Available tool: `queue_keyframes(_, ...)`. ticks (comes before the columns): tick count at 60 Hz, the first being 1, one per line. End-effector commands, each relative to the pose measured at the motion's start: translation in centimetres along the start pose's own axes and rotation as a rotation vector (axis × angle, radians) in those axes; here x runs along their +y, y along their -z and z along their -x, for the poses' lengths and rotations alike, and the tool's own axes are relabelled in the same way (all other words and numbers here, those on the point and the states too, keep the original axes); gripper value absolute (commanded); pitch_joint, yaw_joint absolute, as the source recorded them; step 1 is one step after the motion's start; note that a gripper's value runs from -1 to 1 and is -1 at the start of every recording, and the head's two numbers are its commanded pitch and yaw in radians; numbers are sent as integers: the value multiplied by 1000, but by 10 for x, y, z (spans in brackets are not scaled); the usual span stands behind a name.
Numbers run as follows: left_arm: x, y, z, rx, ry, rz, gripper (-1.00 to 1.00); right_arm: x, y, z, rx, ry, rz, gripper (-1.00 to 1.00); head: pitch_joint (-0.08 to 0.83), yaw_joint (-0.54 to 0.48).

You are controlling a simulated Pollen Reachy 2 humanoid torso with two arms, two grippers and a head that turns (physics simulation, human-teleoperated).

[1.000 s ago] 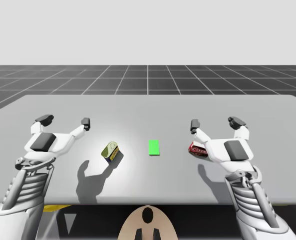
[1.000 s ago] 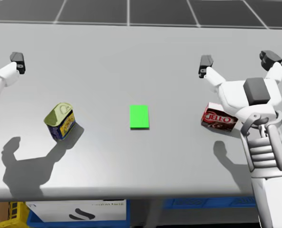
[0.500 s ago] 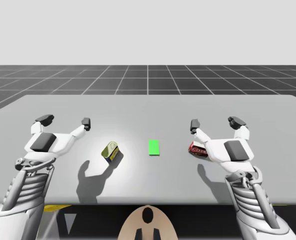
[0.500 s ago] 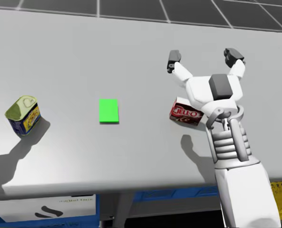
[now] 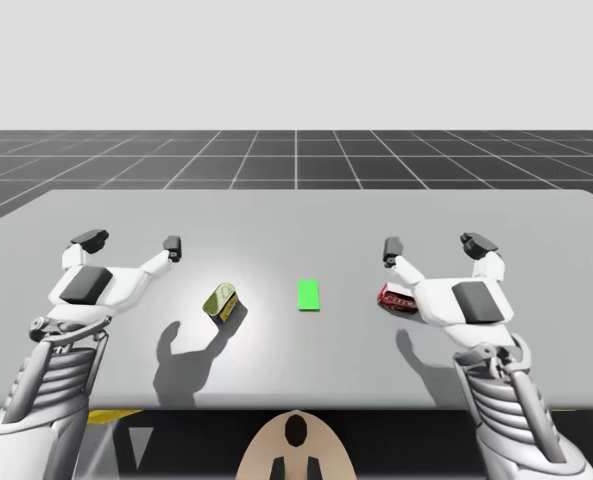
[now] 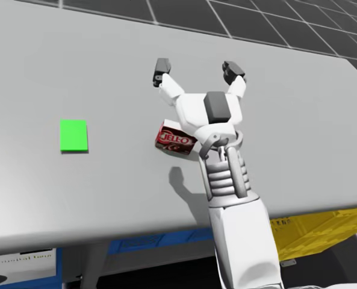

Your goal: Look at the card. If it is red, pick the object on the left. If it is green, pick the object on the right.

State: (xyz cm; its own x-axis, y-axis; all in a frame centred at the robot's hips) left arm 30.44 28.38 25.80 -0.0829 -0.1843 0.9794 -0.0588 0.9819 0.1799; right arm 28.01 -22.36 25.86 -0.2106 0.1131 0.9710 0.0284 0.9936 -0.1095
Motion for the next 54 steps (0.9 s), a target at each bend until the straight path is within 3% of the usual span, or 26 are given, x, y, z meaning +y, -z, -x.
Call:
queue_keyframes(1, 2, -1, 0, 1, -7, -2, -1000, 5, -11, -7, 1, 45, 31, -1000, 705, -402)
queue_keyframes(6, 2, -1, 0, 2, -10, -2, -1000, 9, -24, -10, 18, 33, 75, -1000, 697, -400)
queue_keyframes(11, 1, -1, 0, 4, -11, 2, -1000, 16, -40, -12, 53, 50, 100, -1000, 689, -403)
queue_keyframes(14, 2, -1, 0, 4, -12, 2, -1000, 23, -53, -12, 66, 67, 89, -1000, 683, -408)
queue_keyframes(18, 2, 0, 0, 4, -14, -1, -1000, 33, -70, -9, 94, 128, 89, -1000, 676, -417)
queue_keyframes(31, 1, 1, 2, 12, -13, 1, -1000, 54, -109, 11, 177, 208, 110, -1000, 676, -427)
queue_keyframes(40, 0, 1, 3, 16, -11, 0, -1000, 61, -116, 33, 181, 220, 136, -1000, 675, -429)
queue_keyframes(42, 0, 1, 3, 16, -11, 0, -1000, 62, -114, 42, 194, 252, 149, -1000, 676, -430)
queue_keyframes(48, 0, 1, 3, 15, -11, 0, -1000, 61, -108, 54, 214, 266, 167, -1000, 677, -430)
queue_keyframes(54, 0, 2, 3, 14, -12, 0, -1000, 58, -94, 66, 262, 310, 201, -1000, 675, -430)
